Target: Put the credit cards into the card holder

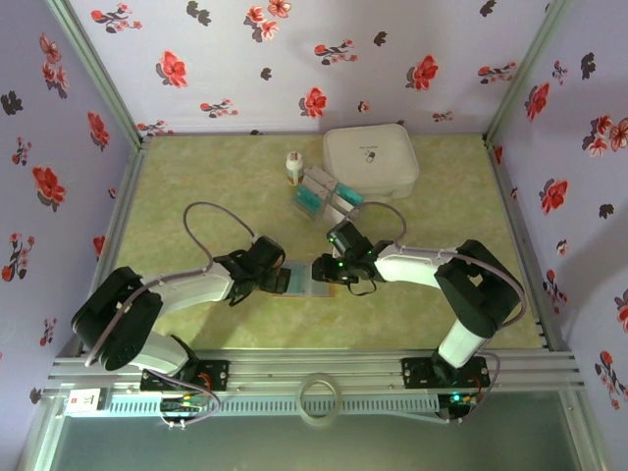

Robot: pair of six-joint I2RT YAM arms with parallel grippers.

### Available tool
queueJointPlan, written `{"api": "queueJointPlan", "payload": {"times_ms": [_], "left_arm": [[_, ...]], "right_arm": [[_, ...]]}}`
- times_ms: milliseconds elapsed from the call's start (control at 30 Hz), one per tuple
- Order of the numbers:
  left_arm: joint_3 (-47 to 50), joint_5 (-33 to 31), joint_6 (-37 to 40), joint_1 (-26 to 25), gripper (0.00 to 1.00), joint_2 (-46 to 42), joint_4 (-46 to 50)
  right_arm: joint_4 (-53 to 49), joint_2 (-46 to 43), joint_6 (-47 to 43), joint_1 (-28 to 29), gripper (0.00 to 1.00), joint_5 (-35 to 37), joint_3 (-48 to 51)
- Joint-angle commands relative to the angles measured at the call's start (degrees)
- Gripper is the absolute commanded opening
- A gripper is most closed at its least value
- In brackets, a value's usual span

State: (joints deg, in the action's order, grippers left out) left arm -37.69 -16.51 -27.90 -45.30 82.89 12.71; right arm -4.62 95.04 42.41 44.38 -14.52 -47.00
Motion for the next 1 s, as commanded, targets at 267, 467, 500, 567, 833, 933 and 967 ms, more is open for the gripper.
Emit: {"api": "queueJointPlan", "payload": {"times_ms": [267,467,500,567,833,933,967], "left_arm": [[-4.88,-1.20,-0.21,0.44,1.00,-6.00,3.01],[-5.65,0.13,-1.65,3.14,1.00,-9.06,3.22],[-5.58,0.69,-2.07,3.70,1.00,-9.57,3.20],[-5.17,1.95,-3.10,5.38,1.00,-10.68,3.01],[-2.41,8.42,-5.59,12.66,1.00,-12.97,1.24],[-1.91,9.65,-5.50,14.07,1.00,-13.33,1.07],[-1.75,9.89,-5.49,14.41,1.00,-13.35,1.09]], "right_arm": [[-10.00,-3.31,-5.49,-1.84,0.41,1.64,-7.82],[-20.41,-4.76,-12.61,-4.62,0.42,5.52,-18.48],[-22.10,-4.28,-13.84,-5.09,0.42,6.56,-20.20],[-25.17,-2.70,-16.59,-5.87,0.42,8.43,-24.35],[-35.64,9.84,-25.91,-6.32,0.41,14.31,-42.96],[-38.26,14.35,-27.90,-6.32,0.42,15.40,-49.30],[-39.11,15.84,-28.34,-6.32,0.41,15.27,-51.35]]}}
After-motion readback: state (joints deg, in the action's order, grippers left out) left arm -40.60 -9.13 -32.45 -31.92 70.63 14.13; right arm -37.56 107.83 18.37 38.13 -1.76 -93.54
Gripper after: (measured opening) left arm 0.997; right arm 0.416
